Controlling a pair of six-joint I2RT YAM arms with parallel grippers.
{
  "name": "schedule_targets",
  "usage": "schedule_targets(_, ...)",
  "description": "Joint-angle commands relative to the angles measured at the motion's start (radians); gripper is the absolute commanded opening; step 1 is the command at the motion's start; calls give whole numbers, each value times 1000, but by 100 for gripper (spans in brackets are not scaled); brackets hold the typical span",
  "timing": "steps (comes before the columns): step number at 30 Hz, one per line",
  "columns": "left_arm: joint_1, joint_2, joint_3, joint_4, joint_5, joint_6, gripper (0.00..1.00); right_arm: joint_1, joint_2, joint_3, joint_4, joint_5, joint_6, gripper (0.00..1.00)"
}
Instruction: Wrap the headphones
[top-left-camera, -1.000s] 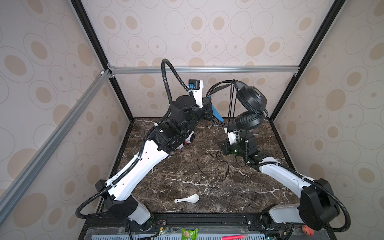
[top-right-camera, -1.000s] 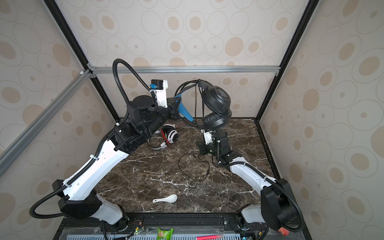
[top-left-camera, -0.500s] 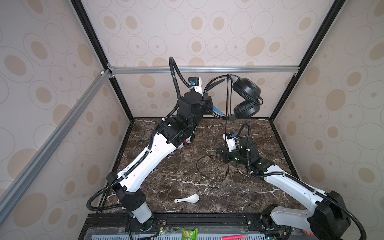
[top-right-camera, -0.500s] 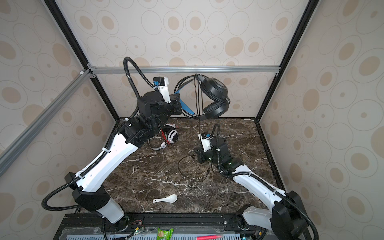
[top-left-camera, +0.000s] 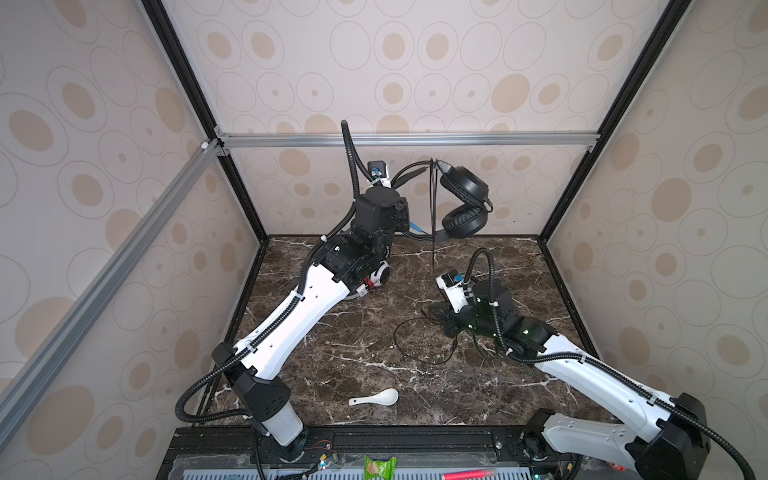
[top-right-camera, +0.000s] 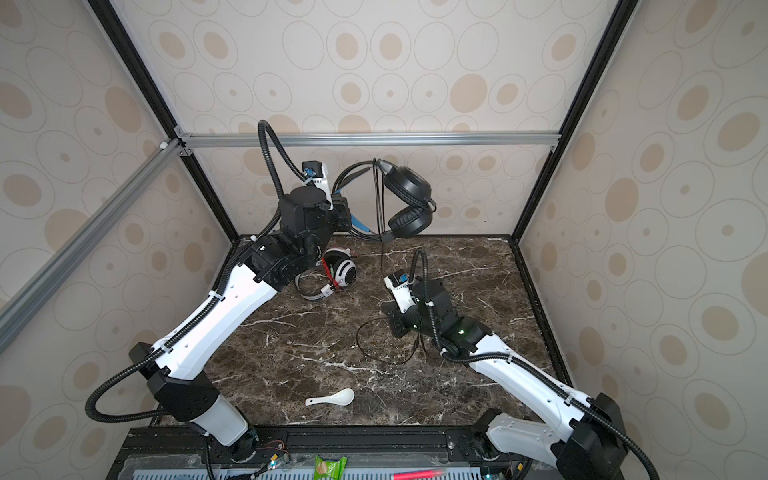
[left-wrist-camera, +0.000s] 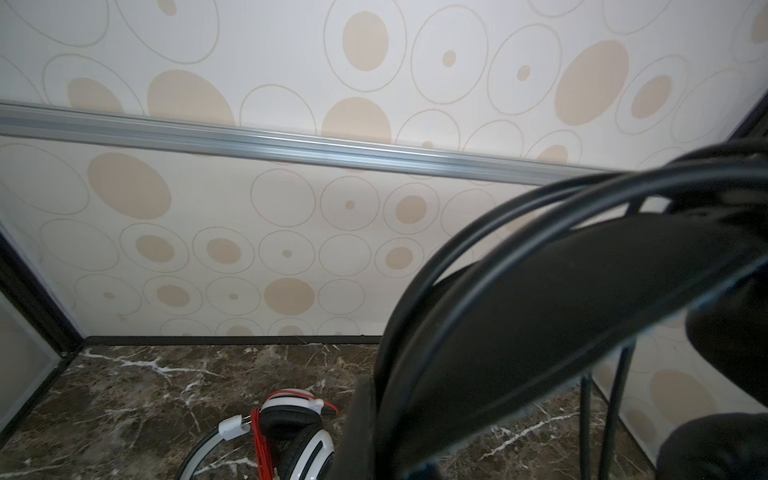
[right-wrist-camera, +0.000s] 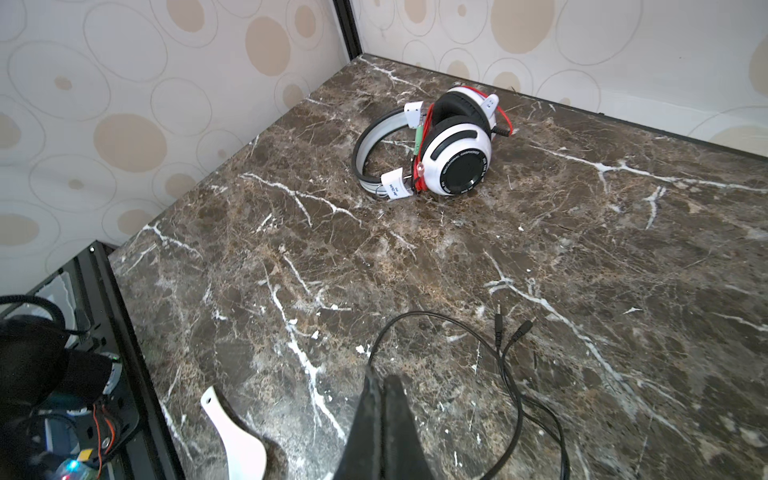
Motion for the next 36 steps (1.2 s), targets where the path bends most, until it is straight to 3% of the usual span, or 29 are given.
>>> schedule_targets(1,14,-49,-6,99,-78,13,0,49,-1,67,-103,55,-78,0)
schedule_targets(14,13,-67,-179,121,-256,265,0,104,80,339,-326,198,-243,0)
schedule_targets(23,-18,-79,-253,88,-258,391,0,106,139,497,-474,330,-376,0)
schedule_targets(36,-78,-102,-314,-9,-228,467,0,106,199,628,-494,507,-510,1)
